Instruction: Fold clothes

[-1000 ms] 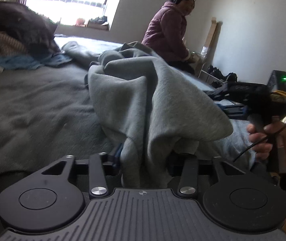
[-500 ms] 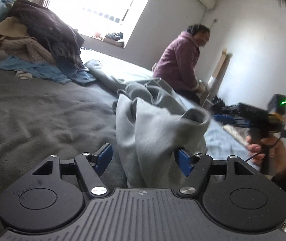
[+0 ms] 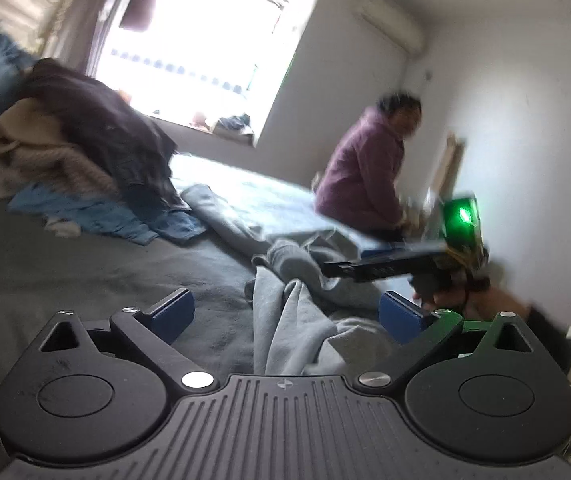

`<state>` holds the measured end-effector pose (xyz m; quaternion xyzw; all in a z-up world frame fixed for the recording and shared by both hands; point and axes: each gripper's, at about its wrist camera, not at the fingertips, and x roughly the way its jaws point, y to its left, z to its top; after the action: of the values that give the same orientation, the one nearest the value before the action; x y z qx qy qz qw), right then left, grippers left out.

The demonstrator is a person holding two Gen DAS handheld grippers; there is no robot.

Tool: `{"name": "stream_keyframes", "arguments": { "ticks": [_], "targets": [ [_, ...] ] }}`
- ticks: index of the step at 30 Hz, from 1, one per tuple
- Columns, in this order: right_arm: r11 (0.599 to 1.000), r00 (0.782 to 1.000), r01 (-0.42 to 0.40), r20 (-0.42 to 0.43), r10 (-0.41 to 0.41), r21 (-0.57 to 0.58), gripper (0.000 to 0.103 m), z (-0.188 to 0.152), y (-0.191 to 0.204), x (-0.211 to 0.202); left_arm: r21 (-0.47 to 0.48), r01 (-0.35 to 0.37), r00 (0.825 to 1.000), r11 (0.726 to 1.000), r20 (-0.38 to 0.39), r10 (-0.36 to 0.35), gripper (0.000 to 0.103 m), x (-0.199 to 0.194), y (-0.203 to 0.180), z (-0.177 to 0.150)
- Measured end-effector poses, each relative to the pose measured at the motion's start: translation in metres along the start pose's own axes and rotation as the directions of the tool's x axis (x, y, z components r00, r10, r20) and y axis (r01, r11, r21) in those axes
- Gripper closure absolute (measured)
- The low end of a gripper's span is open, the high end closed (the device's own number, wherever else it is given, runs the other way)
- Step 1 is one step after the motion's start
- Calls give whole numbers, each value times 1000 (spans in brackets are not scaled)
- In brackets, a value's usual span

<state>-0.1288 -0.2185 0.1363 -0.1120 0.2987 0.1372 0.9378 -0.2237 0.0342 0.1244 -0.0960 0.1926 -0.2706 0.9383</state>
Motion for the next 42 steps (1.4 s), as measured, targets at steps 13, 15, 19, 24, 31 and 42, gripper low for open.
{"name": "stream_keyframes", "arguments": {
  "ticks": [13, 15, 19, 24, 31, 42],
  "targets": [
    [980, 995, 104, -14, -103, 172, 91, -16, -77, -12, 200, 38, 910, 979, -411, 49, 3, 201, -12, 30],
    [967, 993, 109, 11, -114, 231, 91, -21, -96, -25, 200, 40, 893, 979, -448, 55, 4, 216, -12, 28],
    [913, 993, 82, 47, -109, 399, 92, -53, -144, -50, 192, 20, 857, 981, -509, 83, 19, 236, -11, 19],
    [796, 993, 32, 71, -94, 605, 97, -116, -188, -72, 169, 7, 850, 986, -520, 83, 58, 237, -14, 8],
    [616, 994, -41, 96, -56, 787, 103, -200, -208, -90, 79, -60, 888, 995, -452, 89, 92, 200, -6, 16],
    [794, 967, -76, 237, -87, 603, 98, -133, -180, -144, -153, -153, 958, 976, -265, 109, 96, 124, 19, 21]
  ]
}}
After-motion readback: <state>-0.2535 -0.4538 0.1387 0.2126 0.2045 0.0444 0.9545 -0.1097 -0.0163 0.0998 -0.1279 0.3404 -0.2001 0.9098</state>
